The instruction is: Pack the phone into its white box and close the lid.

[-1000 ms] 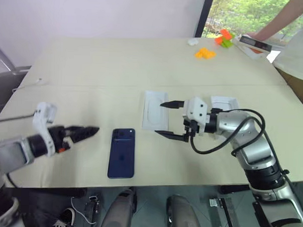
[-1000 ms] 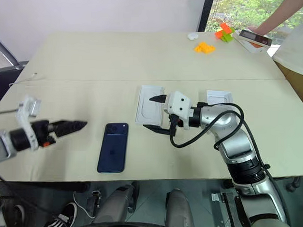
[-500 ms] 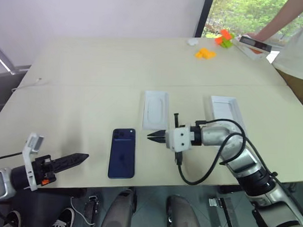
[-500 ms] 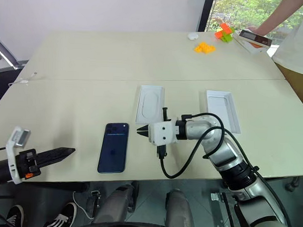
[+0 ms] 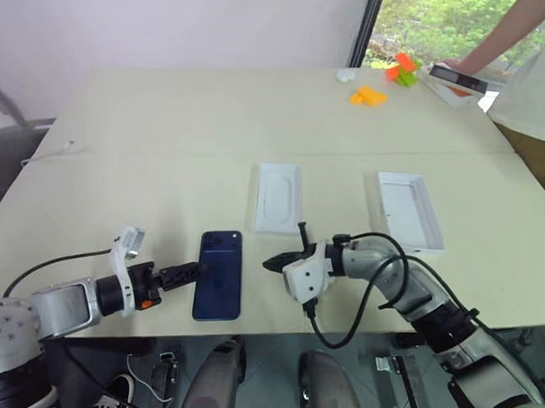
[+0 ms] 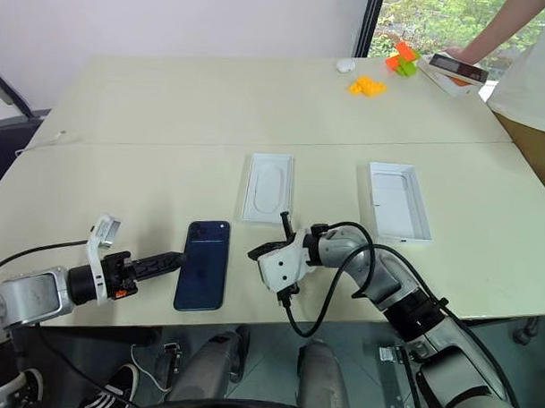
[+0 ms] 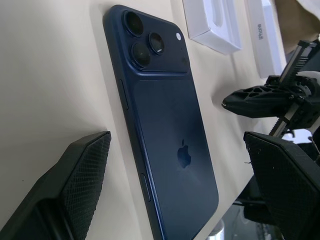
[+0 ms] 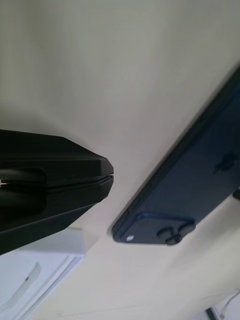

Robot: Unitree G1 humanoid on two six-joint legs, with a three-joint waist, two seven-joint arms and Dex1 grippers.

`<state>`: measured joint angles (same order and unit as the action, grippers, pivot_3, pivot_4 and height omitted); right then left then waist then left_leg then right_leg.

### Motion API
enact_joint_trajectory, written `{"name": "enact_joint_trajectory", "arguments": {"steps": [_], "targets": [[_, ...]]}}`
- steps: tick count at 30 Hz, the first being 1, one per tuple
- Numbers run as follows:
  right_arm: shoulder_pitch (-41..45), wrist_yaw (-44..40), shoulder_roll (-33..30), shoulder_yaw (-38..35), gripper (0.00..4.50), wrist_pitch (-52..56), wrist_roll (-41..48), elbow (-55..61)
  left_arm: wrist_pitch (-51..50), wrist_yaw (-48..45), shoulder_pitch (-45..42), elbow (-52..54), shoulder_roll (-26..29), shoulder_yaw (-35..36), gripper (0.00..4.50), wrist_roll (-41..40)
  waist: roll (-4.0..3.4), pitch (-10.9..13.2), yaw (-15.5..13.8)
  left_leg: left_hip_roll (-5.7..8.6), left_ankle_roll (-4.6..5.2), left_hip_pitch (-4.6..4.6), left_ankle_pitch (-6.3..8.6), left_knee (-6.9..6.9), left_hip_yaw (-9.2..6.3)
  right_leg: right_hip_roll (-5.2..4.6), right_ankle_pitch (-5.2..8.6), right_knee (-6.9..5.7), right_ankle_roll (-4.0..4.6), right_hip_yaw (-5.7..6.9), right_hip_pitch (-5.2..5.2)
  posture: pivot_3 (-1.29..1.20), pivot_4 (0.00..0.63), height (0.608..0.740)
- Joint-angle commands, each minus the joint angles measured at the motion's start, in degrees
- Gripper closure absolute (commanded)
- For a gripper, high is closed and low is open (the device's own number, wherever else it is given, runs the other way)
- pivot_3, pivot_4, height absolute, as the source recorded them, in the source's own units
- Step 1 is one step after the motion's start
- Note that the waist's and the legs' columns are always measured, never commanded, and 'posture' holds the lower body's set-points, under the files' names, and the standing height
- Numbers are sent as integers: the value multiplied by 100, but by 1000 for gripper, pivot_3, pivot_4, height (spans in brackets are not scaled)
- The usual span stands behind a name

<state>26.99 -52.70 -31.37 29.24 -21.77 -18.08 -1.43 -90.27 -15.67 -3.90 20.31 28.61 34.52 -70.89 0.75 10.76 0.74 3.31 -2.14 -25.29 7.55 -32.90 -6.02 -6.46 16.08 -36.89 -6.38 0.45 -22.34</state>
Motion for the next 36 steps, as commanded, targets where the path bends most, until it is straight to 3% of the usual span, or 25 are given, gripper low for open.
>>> {"name": "enact_joint_trajectory", "arguments": {"steps": [1,18,28,32,36], "targets": [[33,140,121,68,4481,-169,-128,6,15,197,41,-84,-14,-19,0,-121,0,0,9,0,0,1,0,-2,0,0,0,-2,0,-2,0,0,150,740],[545,729,649,671,4481,-569,-1432,-671,438,928,210,-94,-212,-587,0,-584,-16,-38,-11,2,-1,24,1,-4,-3,-10,0,-5,2,-4,3,0,150,740],[609,722,785,697,4481,-516,-1450,-733,726,1301,111,-159,-182,-938,0,-922,-34,-81,-10,2,-2,25,1,-4,-6,-19,-2,-6,7,-9,6,0,150,740],[637,715,921,744,4481,-418,-1506,-683,871,1612,103,-206,-140,-1032,0,-1328,-35,-84,5,2,-2,24,2,-4,-7,-24,-1,-4,7,-10,7,0,150,740],[599,707,963,764,4481,-384,-1531,-649,1035,2287,-23,-119,258,-1223,0,-1968,-32,-86,30,0,-2,17,2,-4,-14,-24,0,-3,6,-7,-3,0,150,740]]}}
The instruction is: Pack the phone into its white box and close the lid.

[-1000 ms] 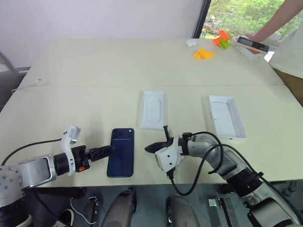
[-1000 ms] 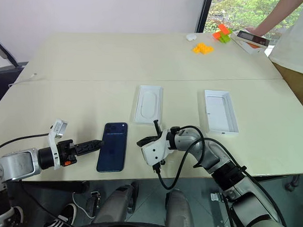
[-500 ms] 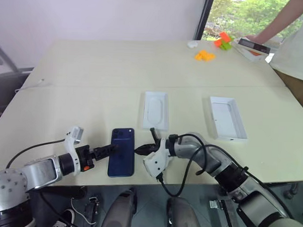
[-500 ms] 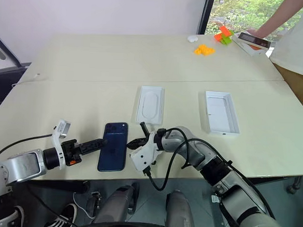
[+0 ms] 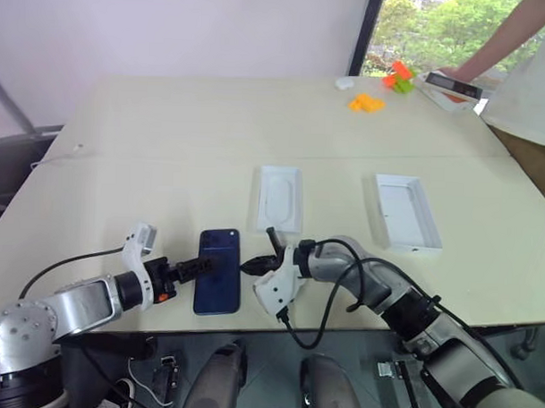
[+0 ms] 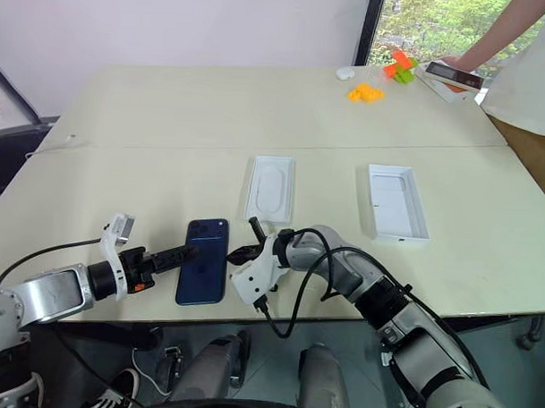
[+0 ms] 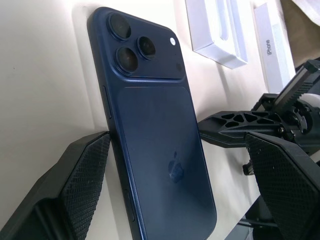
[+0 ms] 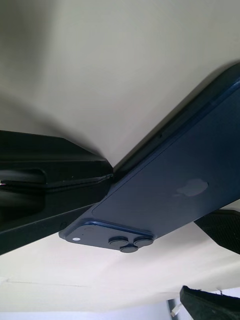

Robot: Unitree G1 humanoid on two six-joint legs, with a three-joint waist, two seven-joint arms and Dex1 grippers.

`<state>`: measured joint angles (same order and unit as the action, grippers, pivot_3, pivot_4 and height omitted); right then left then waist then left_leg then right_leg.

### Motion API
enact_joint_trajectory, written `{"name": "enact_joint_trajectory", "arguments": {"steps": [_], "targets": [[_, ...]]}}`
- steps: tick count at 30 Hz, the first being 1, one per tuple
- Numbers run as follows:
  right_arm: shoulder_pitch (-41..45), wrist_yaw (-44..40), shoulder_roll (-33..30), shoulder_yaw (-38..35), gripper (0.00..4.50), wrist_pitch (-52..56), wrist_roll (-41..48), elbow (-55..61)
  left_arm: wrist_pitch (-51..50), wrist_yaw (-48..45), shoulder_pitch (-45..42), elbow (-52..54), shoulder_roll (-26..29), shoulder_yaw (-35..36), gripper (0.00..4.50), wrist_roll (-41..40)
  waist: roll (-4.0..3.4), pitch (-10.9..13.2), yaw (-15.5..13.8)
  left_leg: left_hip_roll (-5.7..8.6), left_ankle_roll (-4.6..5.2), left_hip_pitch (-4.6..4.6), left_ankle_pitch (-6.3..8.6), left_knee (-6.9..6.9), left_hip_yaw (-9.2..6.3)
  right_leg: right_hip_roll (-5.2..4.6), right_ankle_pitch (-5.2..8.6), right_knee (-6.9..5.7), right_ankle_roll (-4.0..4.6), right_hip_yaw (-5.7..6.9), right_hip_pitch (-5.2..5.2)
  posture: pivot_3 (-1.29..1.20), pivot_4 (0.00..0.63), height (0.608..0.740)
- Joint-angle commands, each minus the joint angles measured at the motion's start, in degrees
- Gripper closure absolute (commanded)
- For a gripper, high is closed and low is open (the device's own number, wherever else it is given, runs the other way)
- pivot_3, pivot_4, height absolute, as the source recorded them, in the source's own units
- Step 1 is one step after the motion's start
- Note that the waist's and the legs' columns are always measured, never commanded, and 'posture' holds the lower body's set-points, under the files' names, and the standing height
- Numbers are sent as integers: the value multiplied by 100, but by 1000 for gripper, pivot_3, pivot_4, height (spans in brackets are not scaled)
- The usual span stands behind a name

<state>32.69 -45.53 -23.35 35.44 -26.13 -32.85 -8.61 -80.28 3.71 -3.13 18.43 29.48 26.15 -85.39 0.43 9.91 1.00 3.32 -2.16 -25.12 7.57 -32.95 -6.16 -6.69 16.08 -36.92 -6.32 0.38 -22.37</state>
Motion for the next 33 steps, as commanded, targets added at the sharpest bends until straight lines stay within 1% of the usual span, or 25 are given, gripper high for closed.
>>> {"name": "enact_joint_trajectory", "arguments": {"steps": [1,3,5,8,11,16,18,23,25,32,33], "targets": [[30,-3,155,138,4481,44,-59,52,104,551,-101,56,294,-480,0,-686,0,0,6,0,0,-4,0,0,-1,0,0,0,0,1,-4,0,150,740],[30,8,131,127,4481,16,-59,8,242,907,-117,101,603,-710,0,-1014,0,0,9,0,0,-10,0,0,-2,0,-1,2,1,1,-11,0,150,740],[41,17,110,125,4481,-21,-64,-34,605,1302,-84,153,903,-1008,0,-1692,-2,0,17,0,0,-14,0,0,-1,0,-1,4,2,0,-14,0,150,740],[75,26,138,114,4481,-48,-37,-91,1125,1700,-106,198,1123,-1286,0,-2169,-2,0,-2,0,0,-15,0,3,-2,0,-4,2,7,-1,-20,0,150,740],[111,67,208,117,4481,-38,-40,-146,1480,1925,-79,178,1284,-1496,0,-2404,-1,1,-20,0,-1,-17,0,12,-2,1,-7,2,11,-1,-30,0,150,740],[86,157,422,213,4481,-79,-54,-265,1768,1884,49,208,1495,-1739,0,-2442,-2,2,0,0,-1,-18,0,15,-1,5,-6,8,11,-2,-32,0,150,740],[65,171,481,234,4481,-68,-45,-295,1922,1902,90,206,1520,-1812,0,-2595,-2,2,-2,-1,-1,-18,0,17,0,5,-6,13,10,-3,-32,0,150,740],[47,201,456,235,4481,-105,-73,-318,2094,1802,164,240,1619,-1923,0,-2547,0,1,-6,0,-1,-17,0,47,2,4,-7,43,11,-2,-31,0,150,740],[35,181,390,211,4481,-115,-55,-300,2172,1798,209,227,1669,-1932,0,-2525,0,1,-15,1,-4,-12,-3,80,6,3,-8,62,13,-2,-32,0,150,740],[87,202,318,183,4481,-173,-65,-387,2358,1731,252,198,1780,-1945,0,-2522,0,1,-20,-2,-7,-10,-6,91,5,15,-6,71,9,-1,-30,0,150,740],[92,209,322,180,4500,-167,-73,-388,2387,1726,270,180,1782,-1949,247,-2535,0,1,-18,-2,-7,-9,-6,90,5,15,-6,72,9,-1,-30,0,150,740]]}}
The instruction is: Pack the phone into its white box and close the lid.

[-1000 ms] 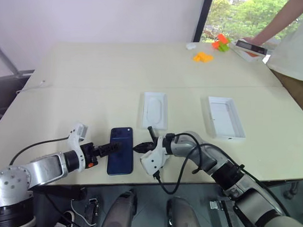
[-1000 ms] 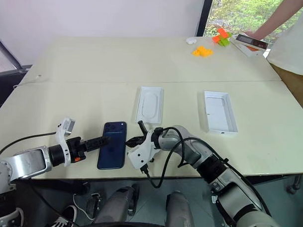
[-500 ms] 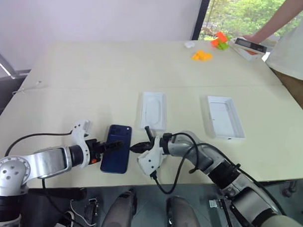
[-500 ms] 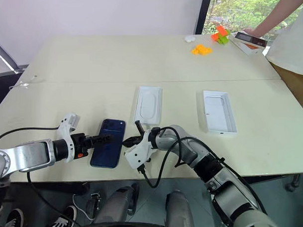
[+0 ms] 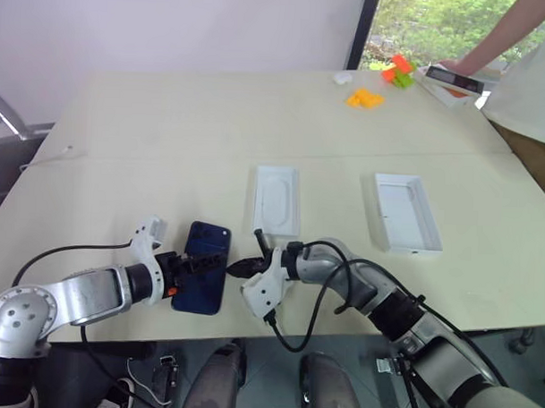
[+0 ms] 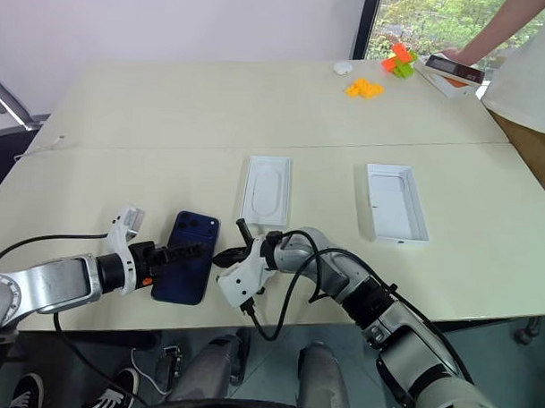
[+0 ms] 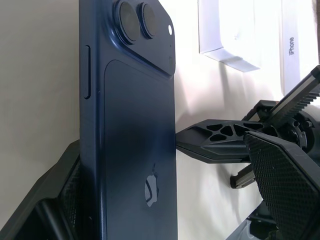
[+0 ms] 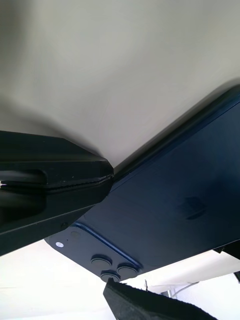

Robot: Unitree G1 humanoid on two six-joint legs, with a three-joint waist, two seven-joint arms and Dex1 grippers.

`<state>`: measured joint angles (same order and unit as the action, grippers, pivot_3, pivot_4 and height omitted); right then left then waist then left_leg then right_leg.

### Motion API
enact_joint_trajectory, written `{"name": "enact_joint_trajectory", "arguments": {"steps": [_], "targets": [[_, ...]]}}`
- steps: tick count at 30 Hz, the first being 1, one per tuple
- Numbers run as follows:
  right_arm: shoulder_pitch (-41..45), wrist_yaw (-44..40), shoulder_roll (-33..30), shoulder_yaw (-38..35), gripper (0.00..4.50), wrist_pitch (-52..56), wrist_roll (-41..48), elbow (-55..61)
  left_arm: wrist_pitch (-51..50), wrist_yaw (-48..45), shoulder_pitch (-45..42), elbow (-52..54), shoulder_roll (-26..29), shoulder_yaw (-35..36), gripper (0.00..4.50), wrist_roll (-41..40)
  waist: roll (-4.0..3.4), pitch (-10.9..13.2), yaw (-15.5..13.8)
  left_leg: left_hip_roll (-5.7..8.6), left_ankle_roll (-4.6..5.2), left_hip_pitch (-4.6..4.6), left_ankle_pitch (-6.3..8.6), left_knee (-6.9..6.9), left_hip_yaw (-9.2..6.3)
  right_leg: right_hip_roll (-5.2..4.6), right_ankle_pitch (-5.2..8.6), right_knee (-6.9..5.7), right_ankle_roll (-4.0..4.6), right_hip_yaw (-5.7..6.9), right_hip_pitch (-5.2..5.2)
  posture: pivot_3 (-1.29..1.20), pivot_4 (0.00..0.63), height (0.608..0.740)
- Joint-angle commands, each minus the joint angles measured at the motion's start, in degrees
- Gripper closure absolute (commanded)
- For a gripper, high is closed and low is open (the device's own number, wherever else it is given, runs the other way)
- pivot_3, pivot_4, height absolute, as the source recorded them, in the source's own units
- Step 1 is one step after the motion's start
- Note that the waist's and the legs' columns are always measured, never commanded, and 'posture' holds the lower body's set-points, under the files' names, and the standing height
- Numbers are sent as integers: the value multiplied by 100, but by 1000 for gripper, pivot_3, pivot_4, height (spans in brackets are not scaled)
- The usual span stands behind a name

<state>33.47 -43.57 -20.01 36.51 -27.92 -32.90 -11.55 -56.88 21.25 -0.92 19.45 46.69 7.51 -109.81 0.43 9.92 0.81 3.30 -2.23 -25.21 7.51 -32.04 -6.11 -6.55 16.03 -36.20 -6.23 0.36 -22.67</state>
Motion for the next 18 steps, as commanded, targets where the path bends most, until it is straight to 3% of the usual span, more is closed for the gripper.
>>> {"name": "enact_joint_trajectory", "arguments": {"steps": [1,2,9,18], "targets": [[14,15,-9,72,4500,18,-67,-89,63,-54,70,72,59,-88,530,-119,0,0,4,0,0,0,0,0,0,-1,0,0,0,0,0,0,150,740],[12,15,-7,71,4500,22,-65,-85,61,-73,90,79,73,-96,819,-122,1,1,5,0,0,0,0,0,0,-1,0,0,0,-1,0,0,150,740],[-43,5,-68,66,4500,24,-71,-18,209,-34,247,116,85,-80,4335,-237,5,2,0,0,0,-3,0,0,-1,-1,0,4,0,-1,-1,0,150,740],[-65,-102,-61,-173,4500,272,330,130,494,-228,274,157,-88,71,4427,-312,4,3,-3,0,0,-4,0,0,-1,-2,0,6,0,0,-1,0,150,740]]}}
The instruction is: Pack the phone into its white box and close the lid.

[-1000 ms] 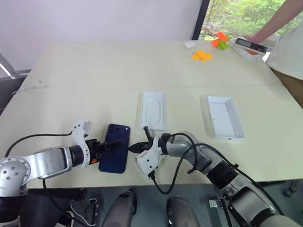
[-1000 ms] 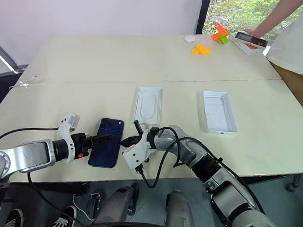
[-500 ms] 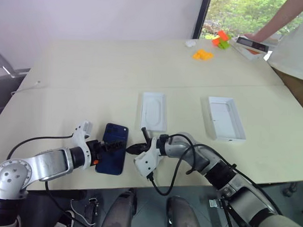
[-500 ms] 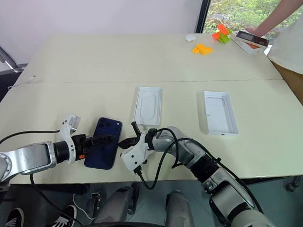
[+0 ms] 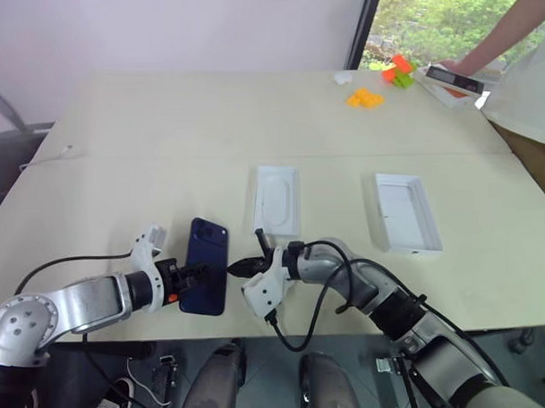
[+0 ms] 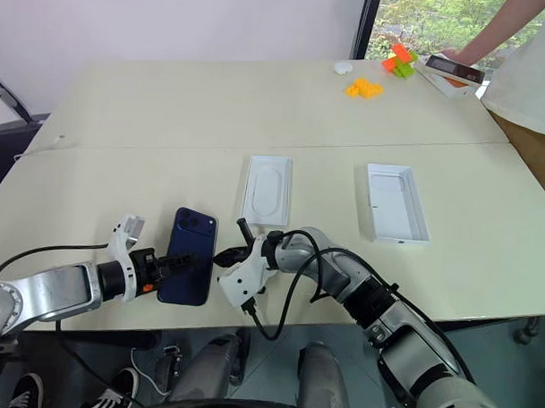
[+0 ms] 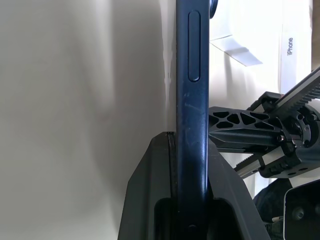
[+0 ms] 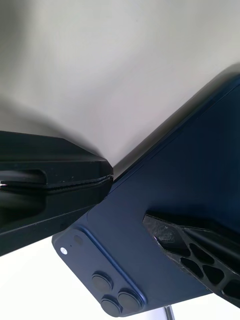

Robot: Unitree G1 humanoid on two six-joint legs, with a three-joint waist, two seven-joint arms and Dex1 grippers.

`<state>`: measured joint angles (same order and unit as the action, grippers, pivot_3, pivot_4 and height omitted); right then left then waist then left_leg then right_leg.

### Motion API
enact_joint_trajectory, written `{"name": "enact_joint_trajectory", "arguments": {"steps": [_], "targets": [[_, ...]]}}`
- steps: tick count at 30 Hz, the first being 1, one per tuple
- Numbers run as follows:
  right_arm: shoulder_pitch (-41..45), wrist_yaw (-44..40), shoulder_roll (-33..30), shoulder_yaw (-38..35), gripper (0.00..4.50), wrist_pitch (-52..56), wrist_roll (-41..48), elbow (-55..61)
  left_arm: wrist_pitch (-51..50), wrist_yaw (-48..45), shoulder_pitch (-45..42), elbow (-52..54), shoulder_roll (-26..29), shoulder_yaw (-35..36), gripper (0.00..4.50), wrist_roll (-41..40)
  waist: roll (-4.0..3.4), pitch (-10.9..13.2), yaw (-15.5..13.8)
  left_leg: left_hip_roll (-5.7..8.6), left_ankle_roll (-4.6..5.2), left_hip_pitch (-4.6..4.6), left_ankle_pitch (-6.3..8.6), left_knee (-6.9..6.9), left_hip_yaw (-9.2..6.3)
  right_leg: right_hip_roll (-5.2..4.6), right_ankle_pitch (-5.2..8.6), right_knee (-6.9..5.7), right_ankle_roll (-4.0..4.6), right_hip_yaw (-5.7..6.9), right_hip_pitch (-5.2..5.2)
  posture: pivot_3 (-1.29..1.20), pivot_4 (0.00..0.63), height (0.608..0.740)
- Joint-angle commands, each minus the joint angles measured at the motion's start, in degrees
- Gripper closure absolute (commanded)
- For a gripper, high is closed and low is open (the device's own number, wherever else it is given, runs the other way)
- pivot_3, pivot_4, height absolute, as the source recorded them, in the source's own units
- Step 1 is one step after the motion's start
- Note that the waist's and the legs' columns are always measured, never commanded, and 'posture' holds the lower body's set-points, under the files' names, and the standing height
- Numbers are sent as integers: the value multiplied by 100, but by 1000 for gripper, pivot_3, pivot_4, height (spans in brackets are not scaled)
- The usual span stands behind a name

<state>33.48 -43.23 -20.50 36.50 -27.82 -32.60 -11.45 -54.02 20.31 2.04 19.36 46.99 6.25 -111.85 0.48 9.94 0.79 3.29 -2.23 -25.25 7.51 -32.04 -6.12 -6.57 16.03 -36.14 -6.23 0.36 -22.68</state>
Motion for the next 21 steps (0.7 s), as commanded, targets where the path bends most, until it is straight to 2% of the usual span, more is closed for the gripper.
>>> {"name": "enact_joint_trajectory", "arguments": {"steps": [1,2,5,9,12,16,21], "targets": [[-167,-376,35,-324,4500,580,758,326,270,-299,-41,158,-241,349,4427,-111,-3,2,-3,0,0,0,0,0,0,0,0,0,0,0,0,0,150,740],[-261,-598,75,-478,4500,911,1218,543,291,-477,-43,154,-325,495,4427,-114,2,5,-19,0,0,-4,0,0,0,0,0,0,0,0,0,0,150,740],[-437,-1128,68,-861,3682,1770,2272,1172,222,-801,-34,132,-437,815,4500,-115,12,13,-18,0,1,-22,-1,0,-4,4,0,-1,-1,2,-8,0,150,740],[-281,-1378,-14,-1511,1679,2852,3199,1636,92,-1118,-41,22,-258,980,4500,-115,10,14,3,-2,1,-25,-1,6,3,5,0,-1,-2,1,-6,0,150,740],[184,-1552,-329,-1771,208,3357,3244,1410,14,-1376,-78,-85,-50,1022,4500,47,6,18,-4,-4,1,-26,0,5,4,3,0,-1,-1,1,-11,0,150,740],[665,-1454,-373,-1768,208,3786,3103,803,-26,-1614,-141,-235,101,1031,4500,175,9,19,-2,-1,2,-31,2,5,16,-15,0,13,1,-1,-33,0,150,740],[932,-1871,-411,-1531,208,4377,3119,291,-27,-1701,-227,-337,97,1026,4500,295,7,19,-9,4,9,-83,3,11,17,-11,0,19,-2,1,-68,0,150,740]]}}
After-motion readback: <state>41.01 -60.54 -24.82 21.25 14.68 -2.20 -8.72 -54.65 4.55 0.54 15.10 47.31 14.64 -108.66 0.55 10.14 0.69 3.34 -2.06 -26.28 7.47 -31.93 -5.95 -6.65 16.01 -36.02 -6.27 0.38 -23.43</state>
